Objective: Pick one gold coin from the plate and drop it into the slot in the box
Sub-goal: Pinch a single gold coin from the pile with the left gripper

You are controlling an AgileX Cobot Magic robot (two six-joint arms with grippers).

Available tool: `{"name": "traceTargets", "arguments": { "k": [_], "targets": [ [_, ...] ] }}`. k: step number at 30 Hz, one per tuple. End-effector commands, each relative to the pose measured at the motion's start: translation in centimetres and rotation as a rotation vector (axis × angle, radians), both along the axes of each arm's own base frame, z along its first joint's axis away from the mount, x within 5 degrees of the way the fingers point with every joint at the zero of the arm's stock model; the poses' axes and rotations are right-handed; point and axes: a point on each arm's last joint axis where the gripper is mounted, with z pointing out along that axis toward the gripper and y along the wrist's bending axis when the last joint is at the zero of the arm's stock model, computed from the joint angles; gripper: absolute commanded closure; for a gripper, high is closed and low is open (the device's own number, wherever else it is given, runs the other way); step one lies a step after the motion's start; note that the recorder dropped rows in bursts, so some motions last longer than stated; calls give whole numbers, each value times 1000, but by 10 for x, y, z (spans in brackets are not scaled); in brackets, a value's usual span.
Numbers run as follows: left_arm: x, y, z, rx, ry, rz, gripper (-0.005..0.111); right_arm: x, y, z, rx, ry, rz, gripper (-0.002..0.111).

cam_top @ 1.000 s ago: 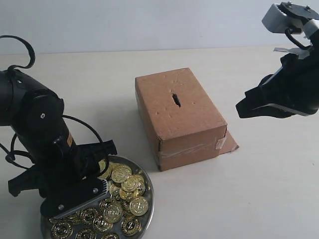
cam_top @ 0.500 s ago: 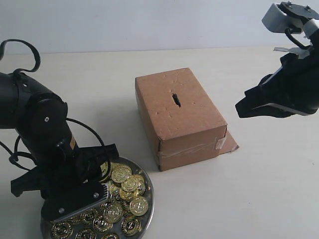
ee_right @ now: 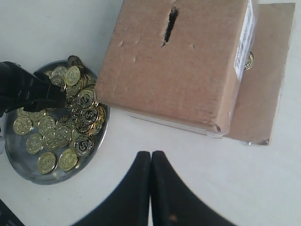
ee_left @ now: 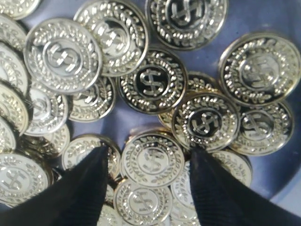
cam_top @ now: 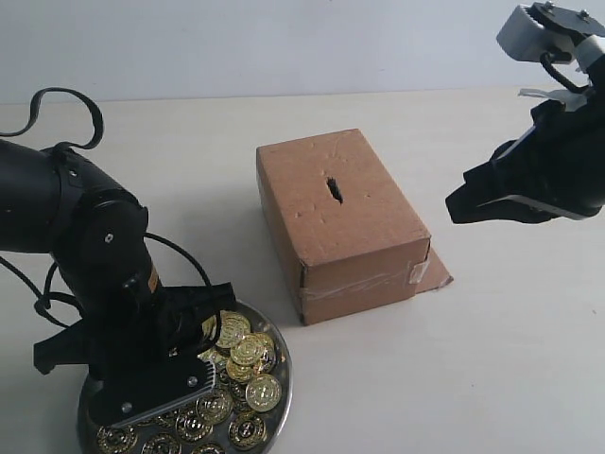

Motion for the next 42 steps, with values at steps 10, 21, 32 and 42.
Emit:
{"name": "traceTargets", "arguments": {
  "k": [10, 21, 32, 42],
  "targets": [
    [1, -2, 1, -2, -6, -3, 65, -1, 1, 0, 0, -5, 10, 108],
    [2, -3, -3, 4, 0, -3, 58, -1, 1, 0, 2, -4, 10, 108],
    [1, -3, -12, 27, 26, -4, 61, -1, 1, 0, 3, -4, 9, 108],
    [0, -4, -12, 28, 27, -17, 72, -1, 1, 0, 3, -4, 9, 108]
  ]
}}
